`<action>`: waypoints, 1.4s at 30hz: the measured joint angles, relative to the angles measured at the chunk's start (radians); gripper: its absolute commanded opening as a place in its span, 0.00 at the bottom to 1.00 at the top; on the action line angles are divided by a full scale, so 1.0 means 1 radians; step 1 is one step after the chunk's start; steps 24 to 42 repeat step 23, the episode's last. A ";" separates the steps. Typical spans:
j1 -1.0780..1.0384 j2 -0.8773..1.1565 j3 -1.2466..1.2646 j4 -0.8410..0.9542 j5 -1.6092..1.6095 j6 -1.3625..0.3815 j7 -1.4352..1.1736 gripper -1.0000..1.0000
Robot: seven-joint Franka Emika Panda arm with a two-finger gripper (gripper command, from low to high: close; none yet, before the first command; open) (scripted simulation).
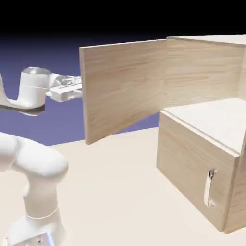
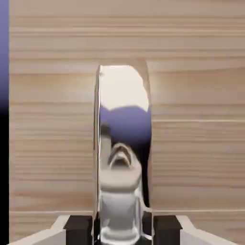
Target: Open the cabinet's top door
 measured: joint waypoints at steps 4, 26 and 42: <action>-0.111 0.138 0.130 0.145 0.077 -0.121 0.062 0.00; -0.721 0.628 0.800 0.633 0.203 -0.568 0.381 0.00; -0.721 0.628 0.800 0.633 0.203 -0.568 0.381 0.00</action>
